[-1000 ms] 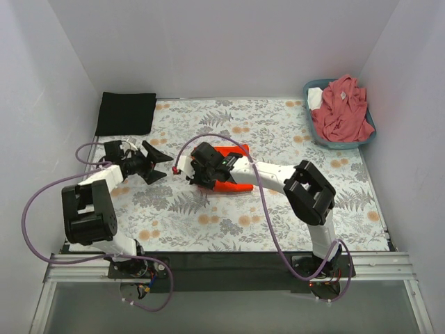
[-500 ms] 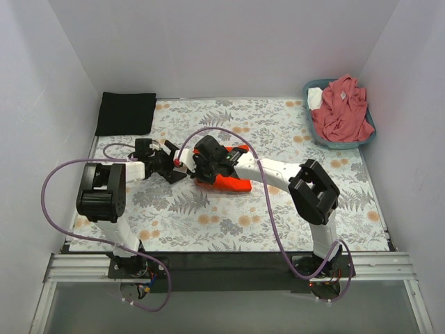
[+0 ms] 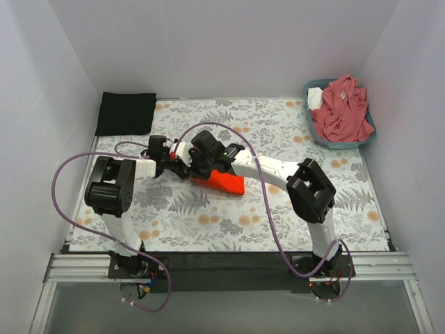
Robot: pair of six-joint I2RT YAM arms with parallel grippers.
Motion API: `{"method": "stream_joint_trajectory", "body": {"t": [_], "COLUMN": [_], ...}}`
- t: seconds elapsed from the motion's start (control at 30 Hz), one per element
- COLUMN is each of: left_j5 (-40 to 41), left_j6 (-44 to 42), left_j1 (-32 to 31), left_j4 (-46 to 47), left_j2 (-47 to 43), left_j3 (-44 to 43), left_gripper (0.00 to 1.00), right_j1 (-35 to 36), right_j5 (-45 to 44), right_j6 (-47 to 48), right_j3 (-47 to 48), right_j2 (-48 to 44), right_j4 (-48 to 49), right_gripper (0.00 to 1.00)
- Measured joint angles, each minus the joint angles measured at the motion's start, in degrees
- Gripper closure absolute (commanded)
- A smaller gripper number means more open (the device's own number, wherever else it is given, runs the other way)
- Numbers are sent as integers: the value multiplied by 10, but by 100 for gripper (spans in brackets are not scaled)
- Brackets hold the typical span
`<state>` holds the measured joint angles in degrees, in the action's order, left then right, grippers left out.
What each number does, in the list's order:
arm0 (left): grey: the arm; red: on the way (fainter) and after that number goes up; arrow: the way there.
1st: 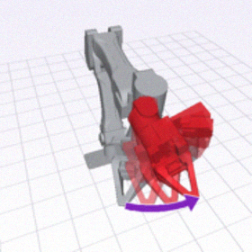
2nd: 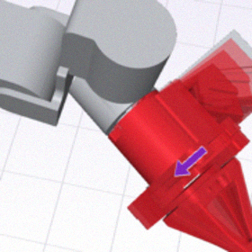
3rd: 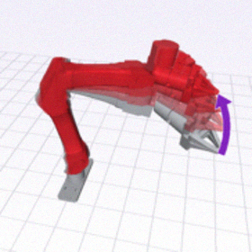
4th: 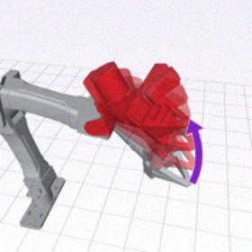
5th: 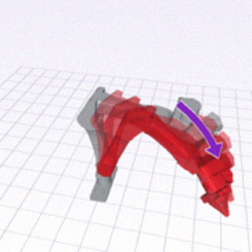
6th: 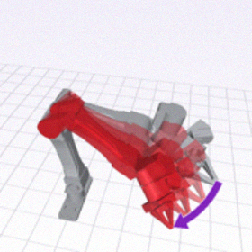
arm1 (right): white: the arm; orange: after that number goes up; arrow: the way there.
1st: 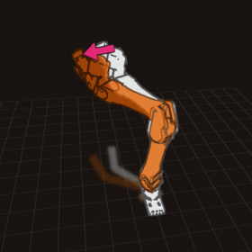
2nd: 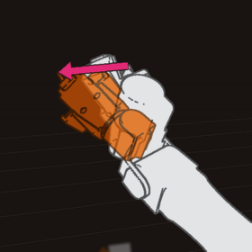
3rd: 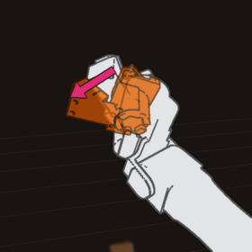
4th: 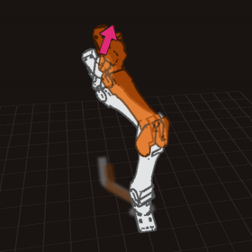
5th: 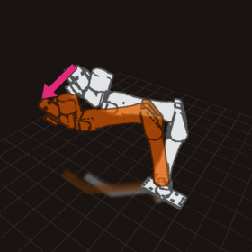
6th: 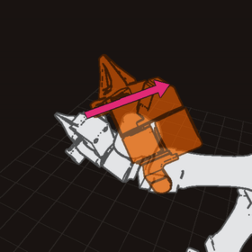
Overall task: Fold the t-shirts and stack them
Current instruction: Neatly place the folded tshirt to the corner
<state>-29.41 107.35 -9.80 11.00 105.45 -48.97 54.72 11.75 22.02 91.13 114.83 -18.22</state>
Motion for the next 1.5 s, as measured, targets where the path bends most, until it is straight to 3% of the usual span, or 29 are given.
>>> {"method": "stream_joint_trajectory", "body": {"t": [0.1,0.37,0.47,0.53,0.6,0.63,0.77,0.8,0.87,0.9,0.97,1.23,1.5], "left_j5": [14,37,49,52,56,52,62,71,87,94,110,177,189], "left_j6": [7,13,11,8,2,-6,-70,-96,-158,-189,-255,-499,-644], "left_j1": [-6,-21,-24,-24,-25,-26,-27,-28,-26,-24,-15,37,83], "left_j4": [-1,2,2,0,-4,-5,-43,-60,-106,-128,-186,-322,-401], "left_j2": [19,50,64,76,87,91,99,102,113,120,144,217,319], "left_j3": [-18,-55,-68,-76,-83,-87,-127,-142,-188,-215,-290,-525,-765], "left_gripper": [42,43,63,84,95,100,100,100,100,100,100,100,100], "right_j1": [0,0,0,0,0,0,-5,-9,-16,-23,-42,-137,-153], "right_j5": [0,1,2,2,2,2,0,0,4,5,6,9,16], "right_j6": [-9,-26,-29,-31,-35,-37,-46,-49,-55,-57,-58,-57,-53], "right_j3": [6,18,18,19,20,21,23,23,18,12,-10,-90,-135], "right_j2": [2,5,7,9,11,12,12,12,8,2,-21,-144,-177], "right_j4": [0,1,1,2,3,3,5,5,7,7,8,7,2], "right_gripper": [99,99,99,99,97,88,58,45,29,11,2,2,1]}}
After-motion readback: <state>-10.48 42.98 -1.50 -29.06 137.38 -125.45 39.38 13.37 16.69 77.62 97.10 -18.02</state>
